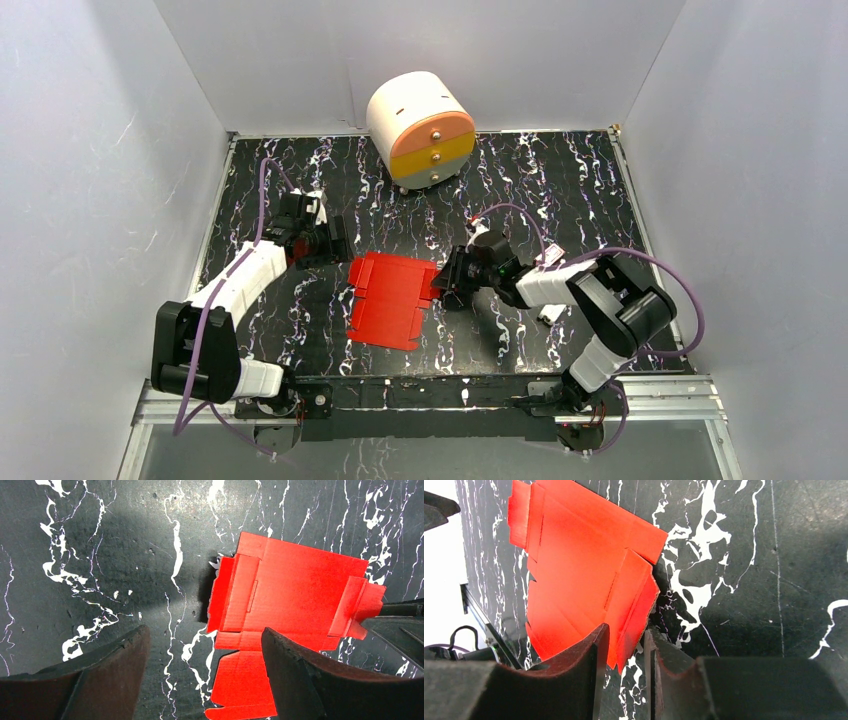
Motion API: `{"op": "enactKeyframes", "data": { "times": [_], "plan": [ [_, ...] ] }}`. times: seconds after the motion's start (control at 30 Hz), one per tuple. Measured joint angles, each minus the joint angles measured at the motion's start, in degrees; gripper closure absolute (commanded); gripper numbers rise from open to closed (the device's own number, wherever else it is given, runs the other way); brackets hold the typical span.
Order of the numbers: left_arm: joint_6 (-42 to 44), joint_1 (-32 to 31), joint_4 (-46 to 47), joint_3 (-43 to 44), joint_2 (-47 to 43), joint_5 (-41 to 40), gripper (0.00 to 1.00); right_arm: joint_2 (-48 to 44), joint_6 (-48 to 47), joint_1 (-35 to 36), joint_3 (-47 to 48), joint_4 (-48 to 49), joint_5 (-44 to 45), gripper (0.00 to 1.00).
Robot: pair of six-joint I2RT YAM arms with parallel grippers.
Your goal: Fold the paper box
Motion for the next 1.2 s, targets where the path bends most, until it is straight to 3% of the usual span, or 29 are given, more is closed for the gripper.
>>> {"op": "enactKeyframes", "data": {
  "times": [0.2, 0.33, 0.83, 1.2],
  "plan": [
    [0.0, 0.0, 0.0, 0.0, 0.0, 0.57, 0.21, 0.79, -0.72, 0.02, -0.09, 1.29, 0.13, 0.9],
    [0.0, 0.0, 0.02, 0.0, 0.0, 1.18, 0.21, 0.42, -2.38, -0.44, -0.09, 0.59, -0.61, 1.0],
    [-4.09, 0.68, 5.07, -0.11, 1.49, 14.14, 0.25, -14.03, -11.63, -9.27, -6.14, -3.17, -8.74, 1.0],
    [-6.82, 0.66, 9.97, -0.02, 9.6, 26.75, 0.4, -16.55, -11.58, -9.9, -10.36, -0.24, -10.08, 1.0]
  ]
}}
